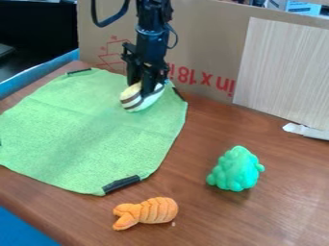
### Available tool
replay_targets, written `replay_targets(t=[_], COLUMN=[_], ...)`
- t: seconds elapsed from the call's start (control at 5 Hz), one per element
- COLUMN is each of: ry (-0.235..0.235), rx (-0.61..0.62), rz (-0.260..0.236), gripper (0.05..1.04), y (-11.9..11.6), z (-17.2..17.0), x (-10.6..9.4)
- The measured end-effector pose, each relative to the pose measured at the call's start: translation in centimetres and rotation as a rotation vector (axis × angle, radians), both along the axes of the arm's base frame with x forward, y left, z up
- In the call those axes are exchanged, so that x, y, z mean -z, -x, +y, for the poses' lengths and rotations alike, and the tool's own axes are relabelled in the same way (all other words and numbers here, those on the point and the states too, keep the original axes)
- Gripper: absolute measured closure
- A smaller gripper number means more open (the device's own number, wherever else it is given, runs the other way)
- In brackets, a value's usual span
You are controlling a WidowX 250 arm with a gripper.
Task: Move the white object from top right of the cloth to top right of the table
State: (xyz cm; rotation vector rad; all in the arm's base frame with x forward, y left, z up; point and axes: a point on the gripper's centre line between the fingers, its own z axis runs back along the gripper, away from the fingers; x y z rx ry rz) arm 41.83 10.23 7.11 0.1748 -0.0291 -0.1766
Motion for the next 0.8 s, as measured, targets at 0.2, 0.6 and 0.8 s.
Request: replay_targets(t=[0.2, 0.6, 0.8], ry=[-0.003, -0.009, -0.071], rx=[0.017, 0.069, 0.1], rz=[0.014, 0.005, -0.014], gripper=[0.744, 0.871, 1.002], y=[0.1, -0.4, -1.0], z=[-0.3, -3.8, -6.5], x=[0.0, -1.6, -3.3])
